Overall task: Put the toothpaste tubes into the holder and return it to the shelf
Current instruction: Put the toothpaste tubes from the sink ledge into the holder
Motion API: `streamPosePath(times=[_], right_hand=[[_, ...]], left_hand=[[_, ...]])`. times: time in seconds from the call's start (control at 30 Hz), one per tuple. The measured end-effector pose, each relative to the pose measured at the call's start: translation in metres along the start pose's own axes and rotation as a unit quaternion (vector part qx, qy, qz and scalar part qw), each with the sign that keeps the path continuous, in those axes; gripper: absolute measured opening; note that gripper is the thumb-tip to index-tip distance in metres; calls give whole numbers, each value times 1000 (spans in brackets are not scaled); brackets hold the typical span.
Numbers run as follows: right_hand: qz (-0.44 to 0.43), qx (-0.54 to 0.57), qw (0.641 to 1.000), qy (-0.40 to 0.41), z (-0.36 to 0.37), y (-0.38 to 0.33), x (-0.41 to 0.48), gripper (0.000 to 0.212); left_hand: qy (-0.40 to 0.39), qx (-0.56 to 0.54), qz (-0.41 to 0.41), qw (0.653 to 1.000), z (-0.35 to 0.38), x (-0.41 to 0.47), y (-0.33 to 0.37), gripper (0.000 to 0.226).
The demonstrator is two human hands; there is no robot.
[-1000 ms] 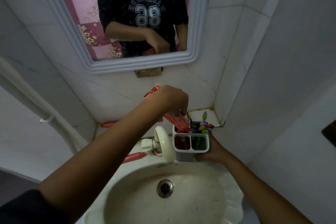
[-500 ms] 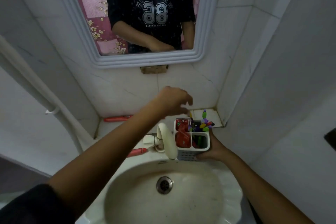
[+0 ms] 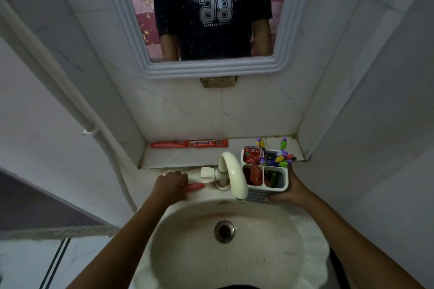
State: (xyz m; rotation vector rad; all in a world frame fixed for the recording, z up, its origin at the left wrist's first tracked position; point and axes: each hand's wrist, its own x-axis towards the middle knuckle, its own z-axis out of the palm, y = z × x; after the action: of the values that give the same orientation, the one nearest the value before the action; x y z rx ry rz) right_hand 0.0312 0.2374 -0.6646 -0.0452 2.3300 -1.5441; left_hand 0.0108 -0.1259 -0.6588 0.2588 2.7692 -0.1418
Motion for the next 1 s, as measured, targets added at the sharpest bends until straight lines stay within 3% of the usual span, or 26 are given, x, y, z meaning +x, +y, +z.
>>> streamPosePath(times=[0.17,0.23,0.37,0.43,0.53,0.63,0.83,1.0], right_hand=[[-24,3,1000,14,2,-1,-2,108],[-30,8,999,21,3,0,-3,112],[-26,25,999,18,4,-4,-6,111],[-33,27,999,18,5,-7,-7,109],[-40,44,998,13,5,-6,-5,105],[-39,49,998,7,5,-5,-3,107],[-39,23,999,7,0,4,-3,121],[-38,24,999,11,-1,5,-2,124]], left_hand=[[41,-17,0,999,2,3,-7,47],[56,-34,0,998,-14,0,-11,35],[131,-176,0,976,-80,-9,-16,35],[154,-153,17,976,-118,-18,-7,21],[184,-51,94,977,-176,-36,28,24],[159,44,172,971,-210,-41,74,33],[36,164,164,972,-205,-13,149,19],[-12,124,206,971,-185,-4,161,26]])
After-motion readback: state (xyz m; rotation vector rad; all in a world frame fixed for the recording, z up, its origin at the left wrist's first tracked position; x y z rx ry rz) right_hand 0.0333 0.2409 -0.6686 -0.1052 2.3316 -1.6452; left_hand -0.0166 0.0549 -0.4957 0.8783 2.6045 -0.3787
